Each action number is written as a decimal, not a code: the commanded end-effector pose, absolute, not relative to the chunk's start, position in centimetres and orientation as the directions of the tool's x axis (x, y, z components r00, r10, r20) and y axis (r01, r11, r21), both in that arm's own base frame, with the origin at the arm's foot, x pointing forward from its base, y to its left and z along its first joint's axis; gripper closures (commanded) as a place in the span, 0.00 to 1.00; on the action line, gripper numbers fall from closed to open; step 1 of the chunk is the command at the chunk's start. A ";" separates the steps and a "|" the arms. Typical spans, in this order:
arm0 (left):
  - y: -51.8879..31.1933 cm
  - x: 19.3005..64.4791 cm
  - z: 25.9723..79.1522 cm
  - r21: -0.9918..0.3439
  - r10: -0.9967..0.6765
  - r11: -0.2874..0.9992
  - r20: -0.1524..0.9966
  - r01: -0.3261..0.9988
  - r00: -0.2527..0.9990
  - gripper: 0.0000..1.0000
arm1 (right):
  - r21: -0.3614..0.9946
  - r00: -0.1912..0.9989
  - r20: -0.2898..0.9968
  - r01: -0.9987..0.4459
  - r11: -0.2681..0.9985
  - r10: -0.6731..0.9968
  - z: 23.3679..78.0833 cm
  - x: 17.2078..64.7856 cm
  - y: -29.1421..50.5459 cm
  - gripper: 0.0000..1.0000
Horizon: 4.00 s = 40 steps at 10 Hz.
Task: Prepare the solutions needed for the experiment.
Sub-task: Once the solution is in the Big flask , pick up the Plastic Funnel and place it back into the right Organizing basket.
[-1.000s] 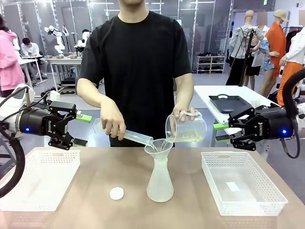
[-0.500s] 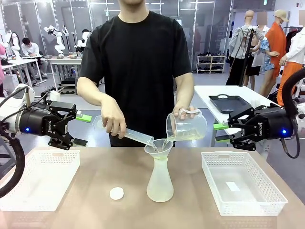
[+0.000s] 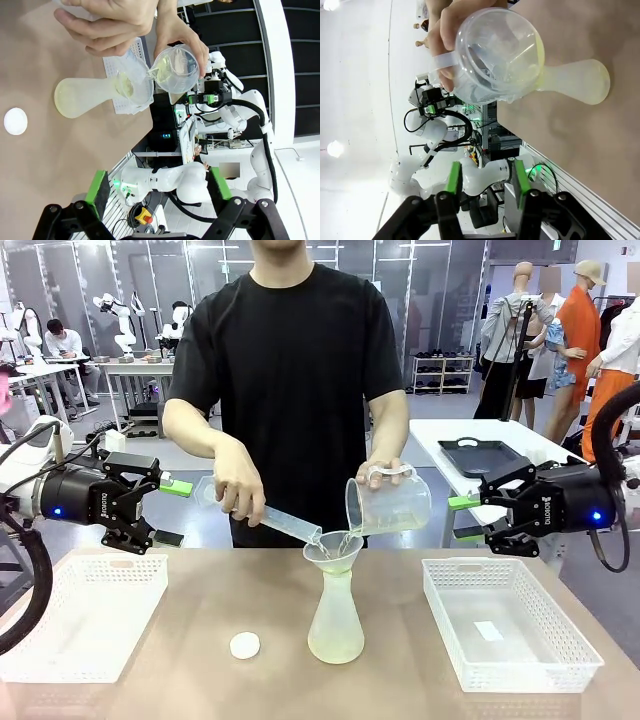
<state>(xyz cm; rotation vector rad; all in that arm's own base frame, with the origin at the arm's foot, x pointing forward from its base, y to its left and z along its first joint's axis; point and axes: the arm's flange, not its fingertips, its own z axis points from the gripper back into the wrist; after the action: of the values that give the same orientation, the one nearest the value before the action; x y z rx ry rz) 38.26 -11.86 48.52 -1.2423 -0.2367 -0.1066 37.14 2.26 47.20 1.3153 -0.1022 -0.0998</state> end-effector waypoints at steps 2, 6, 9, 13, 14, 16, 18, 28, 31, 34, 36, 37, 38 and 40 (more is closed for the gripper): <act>-12.1 38.2 48.7 -0.932 0.058 0.296 0.235 0.208 0.970 0.00 | 0.968 0.988 0.004 0.035 0.250 -0.153 47.0 37.2 2.4 0.35; -12.1 38.2 48.7 -0.932 0.058 0.296 0.235 0.208 0.970 0.00 | 0.968 0.991 0.018 0.016 0.250 -0.132 47.2 37.1 2.2 0.35; -12.1 38.2 48.7 -0.932 0.058 0.296 0.235 0.208 0.970 0.00 | 0.968 0.991 0.018 0.016 0.250 -0.132 47.2 37.1 2.2 0.35; -12.1 38.2 48.7 -0.932 0.058 0.296 0.235 0.208 0.970 0.00 | 0.968 0.991 0.018 0.016 0.250 -0.132 47.2 37.1 2.2 0.35; -12.1 38.2 48.7 -0.932 0.058 0.296 0.235 0.208 0.970 0.00 | 0.968 0.991 0.018 0.016 0.250 -0.132 47.2 37.1 2.2 0.35; -12.1 38.2 48.7 -0.932 0.058 0.296 0.235 0.208 0.970 0.00 | 0.968 0.991 0.018 0.016 0.250 -0.132 47.2 37.1 2.2 0.35; -12.1 38.2 48.7 -0.932 0.058 0.296 0.235 0.208 0.970 0.00 | 0.968 0.991 0.018 0.016 0.250 -0.132 47.2 37.1 2.2 0.35; -12.1 38.2 48.7 -0.932 0.058 0.296 0.235 0.208 0.970 0.00 | 0.954 0.985 0.019 0.033 0.297 -0.171 47.2 37.2 2.3 0.35; -12.1 38.2 48.7 -0.932 0.058 0.296 0.235 0.208 0.970 0.00 | 0.916 0.983 0.070 0.004 0.401 -0.171 48.3 37.4 2.9 0.35; -12.1 38.2 48.7 -0.932 0.058 0.296 0.235 0.208 0.970 0.00 | 0.810 0.963 0.192 -0.046 0.585 -0.191 51.5 39.2 4.7 0.35; -12.1 38.2 48.7 -0.932 0.058 0.296 0.235 0.208 0.970 0.00 | 0.718 0.945 0.280 -0.089 0.690 -0.170 54.5 40.1 7.0 0.35; -12.1 38.2 48.7 -0.932 0.058 0.296 0.235 0.208 0.970 0.00 | 0.674 0.938 0.300 -0.081 0.734 -0.172 55.8 40.2 8.0 0.35; -12.1 38.2 48.7 -0.932 0.058 0.296 0.235 0.208 0.970 0.00 | 0.628 0.932 0.322 -0.080 0.774 -0.166 56.9 40.1 9.0 0.35; -12.1 38.2 48.7 -0.932 0.058 0.296 0.235 0.208 0.970 0.00 | 0.568 0.928 0.338 -0.069 0.820 -0.156 58.2 39.9 10.6 0.35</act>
<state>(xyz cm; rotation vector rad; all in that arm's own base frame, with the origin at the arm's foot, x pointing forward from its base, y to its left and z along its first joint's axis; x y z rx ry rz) 38.27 -11.85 48.52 -1.2420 -0.2368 -0.1064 40.01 9.84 57.83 0.6595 -0.4059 -0.0097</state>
